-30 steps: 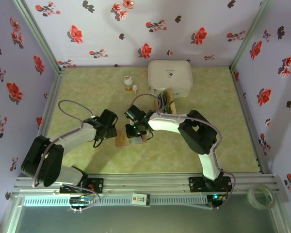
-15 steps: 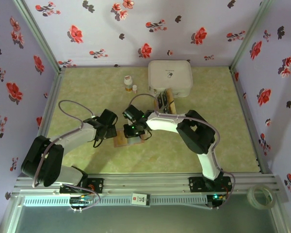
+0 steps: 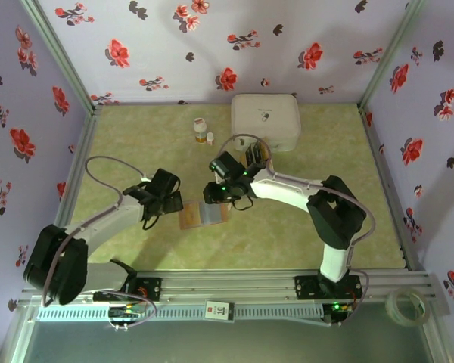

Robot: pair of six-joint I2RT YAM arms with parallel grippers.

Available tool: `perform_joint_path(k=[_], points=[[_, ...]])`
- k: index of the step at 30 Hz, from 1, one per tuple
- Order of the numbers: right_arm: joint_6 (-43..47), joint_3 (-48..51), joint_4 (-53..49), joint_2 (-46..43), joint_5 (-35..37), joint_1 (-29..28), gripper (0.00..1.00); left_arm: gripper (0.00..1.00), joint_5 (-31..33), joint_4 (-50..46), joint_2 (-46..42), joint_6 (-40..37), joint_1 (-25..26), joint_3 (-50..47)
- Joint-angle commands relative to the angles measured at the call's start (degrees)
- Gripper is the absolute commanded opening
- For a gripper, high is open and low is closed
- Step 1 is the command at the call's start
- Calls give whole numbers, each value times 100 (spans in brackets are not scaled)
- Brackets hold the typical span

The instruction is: Put the credit cards into the card holder

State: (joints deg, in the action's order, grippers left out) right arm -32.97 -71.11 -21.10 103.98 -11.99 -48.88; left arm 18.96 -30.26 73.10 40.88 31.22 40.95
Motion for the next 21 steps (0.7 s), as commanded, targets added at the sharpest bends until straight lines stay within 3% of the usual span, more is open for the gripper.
perform_joint_path(k=[1,13,21], points=[[36,241,121,-292,31,98,39,100,-160,-47,-261,-96,-2,8],[392,414,-307,-1007,247,334,40,100,-492,440,-515,169,251,-276],[438,264,-264,-644,-23,344,36,100,-506,595,-261,314,471,-275]])
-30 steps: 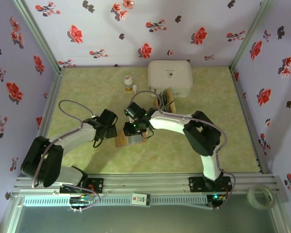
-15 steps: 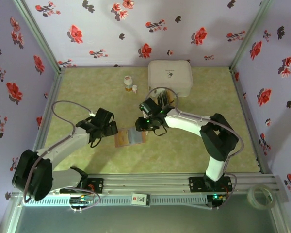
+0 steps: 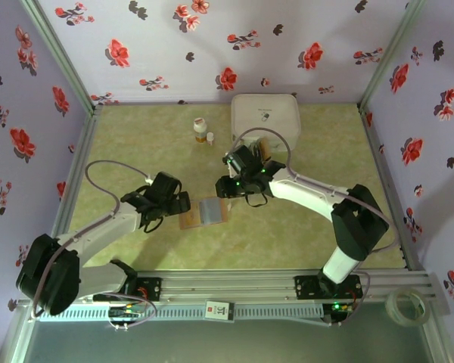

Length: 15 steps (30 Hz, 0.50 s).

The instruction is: Put the credit cards into the card holder

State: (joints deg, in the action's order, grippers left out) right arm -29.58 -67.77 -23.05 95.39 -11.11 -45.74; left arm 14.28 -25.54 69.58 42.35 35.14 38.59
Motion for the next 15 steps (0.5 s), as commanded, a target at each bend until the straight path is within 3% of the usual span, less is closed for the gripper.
perform_joint_path(k=[1,6,15], points=[[47,-72,3,295,-191,30,35,100,-38,149,119,197,118,-44],[-331,91,444,529,-391,-90,35,100,-4,185,325,234,226,-6],[-761,540,862,494,-95,-417,38,100,56,317,597,222,235,-189]])
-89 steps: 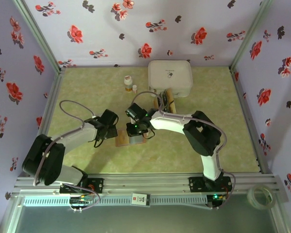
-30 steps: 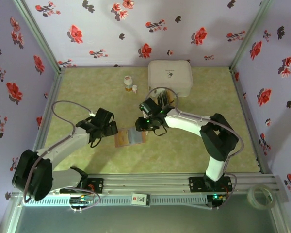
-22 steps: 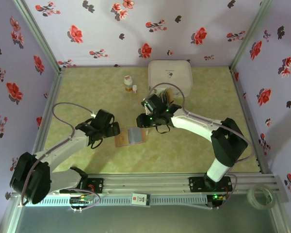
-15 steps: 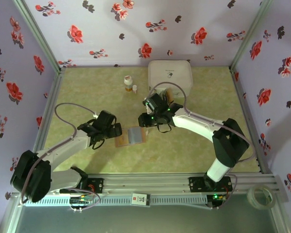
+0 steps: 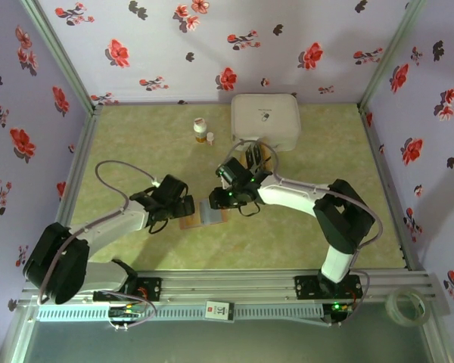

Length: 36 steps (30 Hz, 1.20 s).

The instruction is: Put the credit cards into the card holder

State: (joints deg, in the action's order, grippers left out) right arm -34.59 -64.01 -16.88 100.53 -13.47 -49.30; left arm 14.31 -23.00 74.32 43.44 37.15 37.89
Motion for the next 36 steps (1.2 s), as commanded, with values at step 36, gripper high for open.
perform_joint_path(k=[36], points=[[-456,220,379,244,372,-106,40,90,576,-81,-719,764,-10,-775]])
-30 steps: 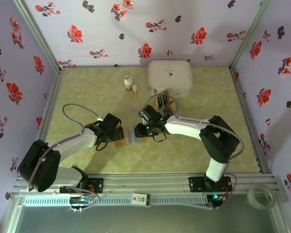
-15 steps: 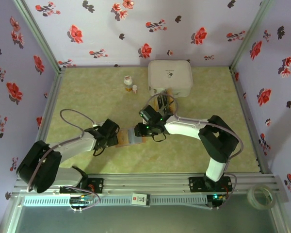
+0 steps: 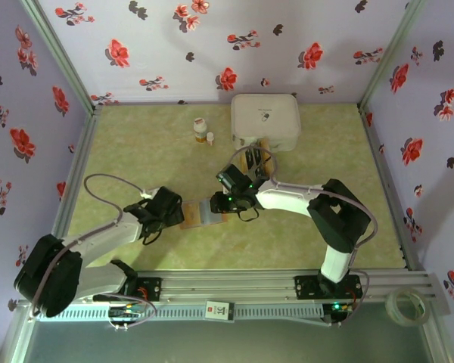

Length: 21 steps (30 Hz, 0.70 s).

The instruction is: Put the credit cards into the card holder

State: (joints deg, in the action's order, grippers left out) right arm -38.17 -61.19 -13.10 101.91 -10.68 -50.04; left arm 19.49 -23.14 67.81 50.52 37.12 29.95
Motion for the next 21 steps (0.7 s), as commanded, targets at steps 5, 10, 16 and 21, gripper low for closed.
perform_joint_path(k=[5,10,16,21], points=[[-89,-77,-10,126,110,-29,40,90,-23,16,135,7,-3,54],[-96,-72,-15,114,110,-18,40,90,-141,208,380,-74,-3,45],[-95,-63,-7,128,97,-1,40,90,-182,296,589,-126,-3,20],[-111,-68,37,194,59,8,40,90,-177,291,671,-90,-2,-25]])
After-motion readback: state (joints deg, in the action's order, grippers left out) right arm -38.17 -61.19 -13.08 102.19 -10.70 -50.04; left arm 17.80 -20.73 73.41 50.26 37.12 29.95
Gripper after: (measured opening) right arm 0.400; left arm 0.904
